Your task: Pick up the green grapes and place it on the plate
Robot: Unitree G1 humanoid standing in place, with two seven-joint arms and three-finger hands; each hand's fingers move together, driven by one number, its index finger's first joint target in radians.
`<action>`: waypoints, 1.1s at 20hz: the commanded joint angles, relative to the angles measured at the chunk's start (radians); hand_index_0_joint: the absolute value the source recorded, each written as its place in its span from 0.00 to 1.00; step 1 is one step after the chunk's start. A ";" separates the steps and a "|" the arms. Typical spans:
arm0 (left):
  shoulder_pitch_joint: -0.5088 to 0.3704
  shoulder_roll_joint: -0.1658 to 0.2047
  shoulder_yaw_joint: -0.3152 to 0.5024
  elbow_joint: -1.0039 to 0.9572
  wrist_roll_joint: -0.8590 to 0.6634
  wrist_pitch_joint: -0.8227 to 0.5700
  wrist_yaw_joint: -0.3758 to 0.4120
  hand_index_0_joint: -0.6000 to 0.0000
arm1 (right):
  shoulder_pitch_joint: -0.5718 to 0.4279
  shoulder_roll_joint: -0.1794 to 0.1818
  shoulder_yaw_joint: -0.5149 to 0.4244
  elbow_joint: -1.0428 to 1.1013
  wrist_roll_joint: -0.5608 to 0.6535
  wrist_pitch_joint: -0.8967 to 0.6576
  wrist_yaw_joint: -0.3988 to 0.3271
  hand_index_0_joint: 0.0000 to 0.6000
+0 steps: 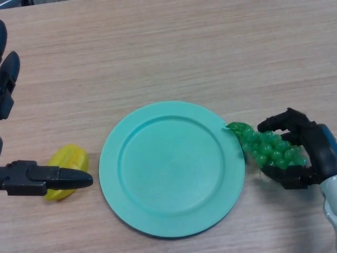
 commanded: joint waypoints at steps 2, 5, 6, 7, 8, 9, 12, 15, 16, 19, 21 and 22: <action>-0.010 0.022 0.052 -0.053 -0.003 -0.157 0.037 1.00 | -0.117 -0.024 -0.083 -0.260 0.160 0.040 -0.058 1.00; -0.011 0.022 0.053 -0.064 -0.004 -0.151 0.039 1.00 | -0.161 -0.026 -0.057 -0.438 0.222 0.198 -0.078 1.00; -0.010 0.021 0.054 -0.073 -0.011 -0.149 0.038 1.00 | -0.172 -0.009 -0.018 -0.528 0.234 0.275 -0.085 1.00; -0.010 0.020 0.056 -0.076 -0.016 -0.151 0.038 1.00 | -0.176 -0.002 0.011 -0.563 0.219 0.295 -0.088 1.00; -0.011 0.022 0.063 -0.082 -0.028 -0.151 0.036 1.00 | -0.181 0.022 0.066 -0.617 0.182 0.321 -0.092 1.00; -0.014 0.023 0.068 -0.087 -0.037 -0.147 0.037 1.00 | -0.181 0.030 0.109 -0.641 0.165 0.327 -0.108 1.00; -0.018 0.027 0.094 -0.136 -0.100 -0.128 0.038 1.00 | -0.214 0.044 0.281 -0.712 0.176 0.372 -0.218 1.00; -0.019 0.024 0.116 -0.168 -0.158 -0.125 0.049 1.00 | -0.245 0.045 0.389 -0.718 0.200 0.418 -0.279 1.00; -0.018 0.022 0.130 -0.174 -0.183 -0.133 0.057 1.00 | -0.250 0.045 0.420 -0.737 0.256 0.488 -0.301 1.00; -0.020 0.020 0.135 -0.166 -0.195 -0.154 0.072 1.00 | -0.261 0.045 0.441 -0.771 0.342 0.555 -0.317 0.67; -0.023 0.025 0.134 -0.157 -0.197 -0.166 0.087 1.00 | -0.267 0.045 0.457 -0.776 0.333 0.566 -0.289 0.25; -0.027 0.026 0.121 -0.147 -0.185 -0.184 0.106 1.00 | -0.270 0.045 0.476 -0.775 0.268 0.572 -0.234 0.02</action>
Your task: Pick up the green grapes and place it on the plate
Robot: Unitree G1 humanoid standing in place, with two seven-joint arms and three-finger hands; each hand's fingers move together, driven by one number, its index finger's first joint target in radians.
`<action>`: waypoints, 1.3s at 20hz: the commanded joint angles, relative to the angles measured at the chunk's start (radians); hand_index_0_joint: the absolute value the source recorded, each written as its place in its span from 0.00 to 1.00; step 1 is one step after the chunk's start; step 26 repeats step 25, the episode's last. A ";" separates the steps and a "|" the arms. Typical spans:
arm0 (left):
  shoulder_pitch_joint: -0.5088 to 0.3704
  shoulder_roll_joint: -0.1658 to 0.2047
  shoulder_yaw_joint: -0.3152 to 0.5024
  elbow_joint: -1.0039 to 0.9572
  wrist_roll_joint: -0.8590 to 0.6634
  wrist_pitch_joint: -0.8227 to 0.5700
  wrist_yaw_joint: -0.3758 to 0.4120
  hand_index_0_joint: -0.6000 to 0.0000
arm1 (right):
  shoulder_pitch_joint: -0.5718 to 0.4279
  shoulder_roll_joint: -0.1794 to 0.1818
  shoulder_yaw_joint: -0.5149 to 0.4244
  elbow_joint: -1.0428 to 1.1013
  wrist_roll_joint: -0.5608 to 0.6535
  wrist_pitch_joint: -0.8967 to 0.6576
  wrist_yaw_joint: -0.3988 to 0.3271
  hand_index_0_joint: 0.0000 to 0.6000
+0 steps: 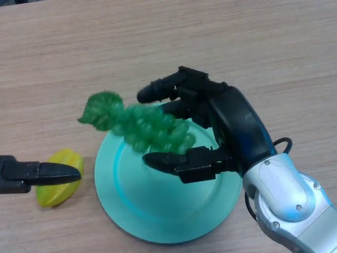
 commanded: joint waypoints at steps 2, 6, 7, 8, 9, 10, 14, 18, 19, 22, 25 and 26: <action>-0.021 0.027 0.030 -0.030 -0.014 -0.195 0.067 1.00 | -0.043 0.009 -0.028 -0.045 -0.141 -0.115 0.084 0.00; -0.030 0.039 0.021 -0.028 -0.014 -0.186 0.073 1.00 | -0.028 0.009 -0.097 -0.069 -0.165 -0.121 0.144 0.00; -0.029 0.041 0.014 -0.031 -0.009 -0.180 0.069 1.00 | -0.023 0.009 -0.120 -0.080 -0.172 -0.121 0.167 0.00; -0.028 0.042 0.001 -0.039 0.000 -0.168 0.058 1.00 | -0.017 0.009 -0.166 -0.102 -0.180 -0.114 0.211 0.00; -0.029 0.043 -0.005 -0.042 0.005 -0.159 0.051 1.00 | -0.014 0.009 -0.199 -0.119 -0.178 -0.112 0.236 0.00; -0.035 0.048 -0.014 -0.047 0.015 -0.141 0.040 1.00 | -0.013 0.009 -0.262 -0.149 -0.165 -0.102 0.279 0.00; -0.068 0.067 -0.019 -0.055 0.015 -0.102 0.017 1.00 | 0.062 -0.006 -0.478 -0.219 -0.072 -0.169 0.408 0.00; -0.071 0.077 -0.013 -0.057 -0.007 -0.068 -0.025 1.00 | 0.123 -0.084 -0.641 -0.208 0.086 -0.278 0.401 0.00; -0.073 0.078 -0.016 -0.056 0.000 -0.065 -0.028 1.00 | 0.132 -0.093 -0.644 -0.204 0.098 -0.297 0.395 0.00; -0.079 0.076 -0.039 -0.067 0.033 -0.048 -0.030 1.00 | 0.144 -0.118 -0.673 -0.208 0.162 -0.314 0.366 0.00; -0.080 0.072 -0.052 -0.061 0.040 -0.032 -0.040 1.00 | 0.145 -0.134 -0.677 -0.212 0.179 -0.315 0.352 0.00; -0.080 0.072 -0.052 -0.061 0.040 -0.032 -0.040 1.00 | 0.145 -0.134 -0.677 -0.212 0.179 -0.315 0.352 0.00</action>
